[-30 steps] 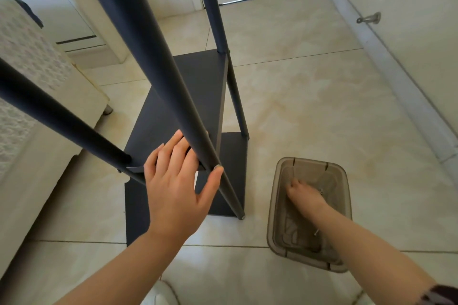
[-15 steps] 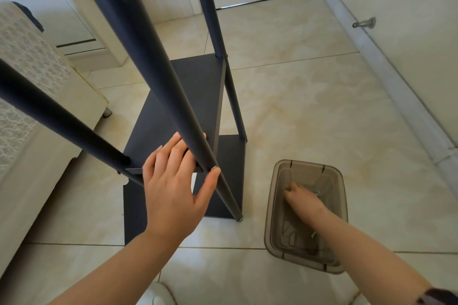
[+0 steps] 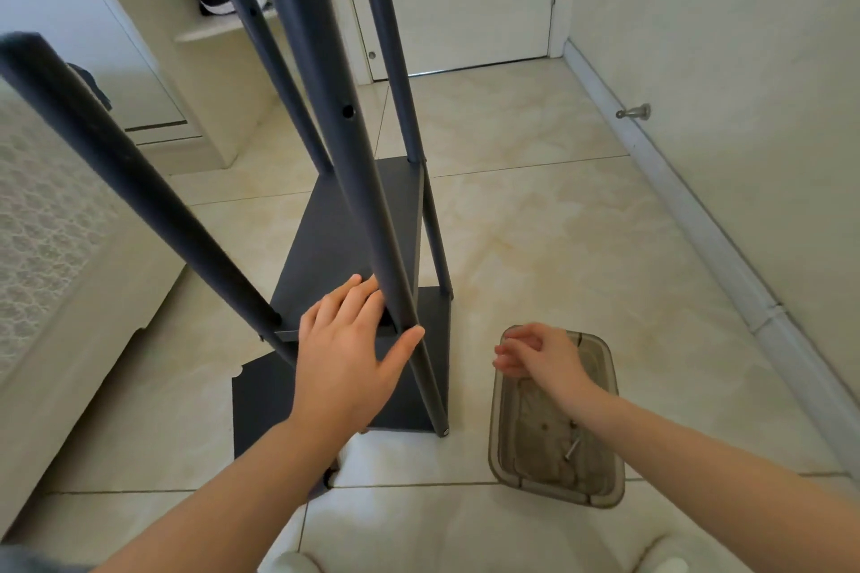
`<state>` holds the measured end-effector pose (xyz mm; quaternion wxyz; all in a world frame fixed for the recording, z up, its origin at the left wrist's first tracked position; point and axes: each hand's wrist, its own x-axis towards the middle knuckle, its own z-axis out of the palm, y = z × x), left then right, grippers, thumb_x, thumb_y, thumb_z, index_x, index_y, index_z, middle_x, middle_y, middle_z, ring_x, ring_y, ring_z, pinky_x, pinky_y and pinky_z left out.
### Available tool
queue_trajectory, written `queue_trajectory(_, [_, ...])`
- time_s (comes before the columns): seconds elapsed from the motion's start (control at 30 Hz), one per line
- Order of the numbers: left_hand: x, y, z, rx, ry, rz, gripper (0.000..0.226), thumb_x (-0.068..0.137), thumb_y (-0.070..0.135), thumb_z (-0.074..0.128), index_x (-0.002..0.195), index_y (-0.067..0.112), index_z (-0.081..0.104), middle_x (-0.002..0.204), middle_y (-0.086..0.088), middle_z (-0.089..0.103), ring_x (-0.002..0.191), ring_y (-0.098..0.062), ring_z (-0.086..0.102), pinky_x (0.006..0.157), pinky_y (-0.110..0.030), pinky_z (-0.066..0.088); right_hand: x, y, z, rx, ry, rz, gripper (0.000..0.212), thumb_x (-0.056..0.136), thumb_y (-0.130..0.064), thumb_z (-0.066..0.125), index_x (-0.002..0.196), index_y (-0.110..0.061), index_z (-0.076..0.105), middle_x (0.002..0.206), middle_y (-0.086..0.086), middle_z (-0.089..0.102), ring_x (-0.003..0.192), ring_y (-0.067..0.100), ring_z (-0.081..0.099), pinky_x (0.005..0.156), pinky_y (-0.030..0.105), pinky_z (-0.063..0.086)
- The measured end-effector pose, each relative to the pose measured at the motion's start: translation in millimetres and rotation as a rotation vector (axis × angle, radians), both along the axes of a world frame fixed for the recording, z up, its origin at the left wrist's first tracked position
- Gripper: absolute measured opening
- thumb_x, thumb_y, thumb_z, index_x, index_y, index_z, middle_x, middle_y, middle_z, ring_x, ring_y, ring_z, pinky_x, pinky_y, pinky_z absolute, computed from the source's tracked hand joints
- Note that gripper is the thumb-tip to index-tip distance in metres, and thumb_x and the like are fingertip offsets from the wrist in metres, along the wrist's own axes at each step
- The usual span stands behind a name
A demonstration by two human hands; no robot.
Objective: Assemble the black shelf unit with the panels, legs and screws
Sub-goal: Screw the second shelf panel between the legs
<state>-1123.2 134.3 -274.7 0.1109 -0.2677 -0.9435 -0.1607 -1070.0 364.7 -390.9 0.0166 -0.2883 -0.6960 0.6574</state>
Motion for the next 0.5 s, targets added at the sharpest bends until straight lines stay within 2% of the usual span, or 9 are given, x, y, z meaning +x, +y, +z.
queue_trajectory(0.1, [-6.0, -1.0, 14.7, 0.009, -0.068, -0.037, 0.052, 0.086, 0.069, 0.049, 0.124, 0.035, 0.060, 0.124, 0.014, 0.062, 0.129, -0.019, 0.048, 0.119, -0.042, 0.024, -9.8, -21.6, 38.3, -0.259, 0.084, -0.106, 0.013, 0.099, -0.011, 0.054, 0.109, -0.005, 0.058, 0.093, 0.015, 0.074, 0.081, 0.024, 0.075, 0.082, 0.039, 0.060])
queue_trajectory(0.2, [-11.3, 0.3, 30.8, 0.016, -0.139, -0.069, 0.038, 0.082, 0.062, 0.063, 0.111, 0.037, 0.061, 0.110, 0.018, 0.057, 0.118, -0.016, 0.047, 0.114, -0.051, 0.034, -18.3, -40.3, 65.2, -0.531, 0.147, -0.149, 0.018, 0.101, -0.012, 0.051, 0.113, -0.001, 0.056, 0.094, 0.018, 0.074, 0.086, 0.029, 0.074, 0.085, 0.041, 0.058])
queue_trajectory(0.27, [-11.5, 2.1, 37.6, -0.011, -0.218, -0.080, 0.042, 0.086, 0.059, 0.062, 0.120, 0.036, 0.056, 0.119, 0.017, 0.053, 0.128, -0.016, 0.039, 0.118, -0.055, 0.025, -21.6, -53.1, 76.8, -0.641, 0.163, -0.161, 0.019, 0.101, -0.016, 0.051, 0.113, -0.001, 0.056, 0.096, 0.018, 0.074, 0.089, 0.028, 0.074, 0.084, 0.040, 0.058])
queue_trajectory(0.33, [-12.2, 2.8, 39.5, -0.087, -0.271, -0.080, 0.055, 0.091, 0.057, 0.057, 0.141, 0.034, 0.046, 0.141, 0.013, 0.042, 0.145, -0.019, 0.021, 0.121, -0.058, 0.011, -23.5, -64.9, 86.1, -0.668, 0.161, -0.150, 0.020, 0.101, -0.019, 0.050, 0.112, -0.004, 0.057, 0.096, 0.016, 0.075, 0.088, 0.026, 0.074, 0.085, 0.039, 0.058])
queue_trajectory(0.4, [-14.4, 3.7, 40.1, -0.143, -0.304, -0.095, 0.063, 0.095, 0.056, 0.052, 0.152, 0.035, 0.033, 0.157, 0.013, 0.026, 0.153, -0.023, 0.000, 0.120, -0.060, 0.003, -26.2, -74.7, 88.8, -0.589, 0.145, -0.112, 0.019, 0.103, -0.020, 0.047, 0.111, -0.006, 0.057, 0.091, 0.011, 0.076, 0.083, 0.020, 0.074, 0.084, 0.038, 0.057])
queue_trajectory(0.5, [-18.0, 6.7, 43.8, -0.190, -0.384, -0.105, 0.064, 0.098, 0.054, 0.050, 0.155, 0.038, 0.024, 0.163, 0.015, 0.014, 0.153, -0.033, -0.007, 0.118, -0.062, -0.002, -31.4, -86.5, 81.9, -0.362, 0.094, -0.046, 0.021, 0.103, -0.023, 0.045, 0.106, -0.006, 0.058, 0.081, 0.005, 0.072, 0.077, 0.015, 0.070, 0.075, 0.031, 0.056])
